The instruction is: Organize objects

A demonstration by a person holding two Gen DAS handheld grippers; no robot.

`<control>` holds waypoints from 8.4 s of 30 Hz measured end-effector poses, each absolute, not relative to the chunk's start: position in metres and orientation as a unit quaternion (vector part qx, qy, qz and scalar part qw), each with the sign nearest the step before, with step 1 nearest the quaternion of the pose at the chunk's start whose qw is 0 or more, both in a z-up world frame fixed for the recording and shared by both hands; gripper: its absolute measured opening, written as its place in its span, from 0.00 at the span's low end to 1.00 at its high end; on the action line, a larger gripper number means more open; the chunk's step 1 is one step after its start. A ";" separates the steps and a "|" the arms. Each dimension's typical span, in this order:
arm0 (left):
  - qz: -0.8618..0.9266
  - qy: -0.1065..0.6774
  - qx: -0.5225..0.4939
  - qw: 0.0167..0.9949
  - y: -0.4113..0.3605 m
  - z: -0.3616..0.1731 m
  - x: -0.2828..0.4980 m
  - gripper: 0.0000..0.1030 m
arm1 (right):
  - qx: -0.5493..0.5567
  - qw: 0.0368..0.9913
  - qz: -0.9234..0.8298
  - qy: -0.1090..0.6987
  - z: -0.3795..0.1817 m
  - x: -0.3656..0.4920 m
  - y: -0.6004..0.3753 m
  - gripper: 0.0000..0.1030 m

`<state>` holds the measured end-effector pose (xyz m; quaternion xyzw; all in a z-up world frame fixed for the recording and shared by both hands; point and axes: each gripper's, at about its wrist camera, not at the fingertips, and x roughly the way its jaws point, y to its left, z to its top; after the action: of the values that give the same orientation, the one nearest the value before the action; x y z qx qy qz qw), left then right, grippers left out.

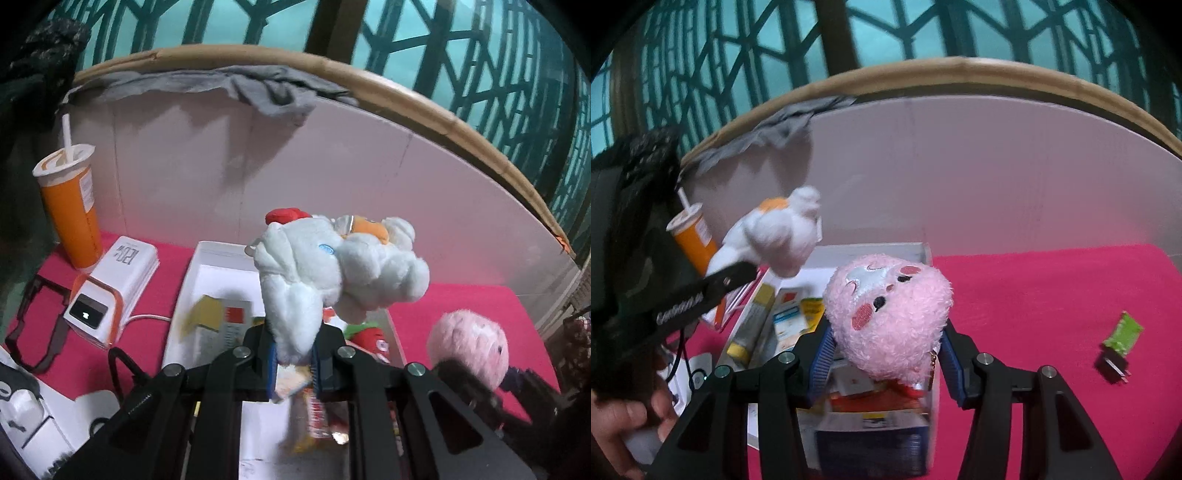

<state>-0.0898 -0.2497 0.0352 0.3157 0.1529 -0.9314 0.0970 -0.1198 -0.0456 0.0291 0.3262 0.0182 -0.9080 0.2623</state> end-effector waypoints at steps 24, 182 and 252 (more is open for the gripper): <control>-0.937 0.156 0.286 0.130 -0.242 0.040 -0.080 0.99 | 0.329 0.249 -0.911 0.011 0.016 -0.133 -0.037 0.86; -0.933 0.126 0.314 0.123 -0.252 0.027 -0.095 1.00 | 0.382 0.288 -0.876 0.069 -0.016 -0.149 -0.103 0.69; -0.958 0.043 0.232 0.161 -0.086 0.110 0.105 1.00 | 0.118 0.129 -0.983 -0.061 0.078 0.087 0.148 1.00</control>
<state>0.1052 -0.0861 0.1097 0.2316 0.0429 -0.9584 0.1615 0.0870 0.1485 0.0779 0.1175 -0.0606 -0.9828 0.1287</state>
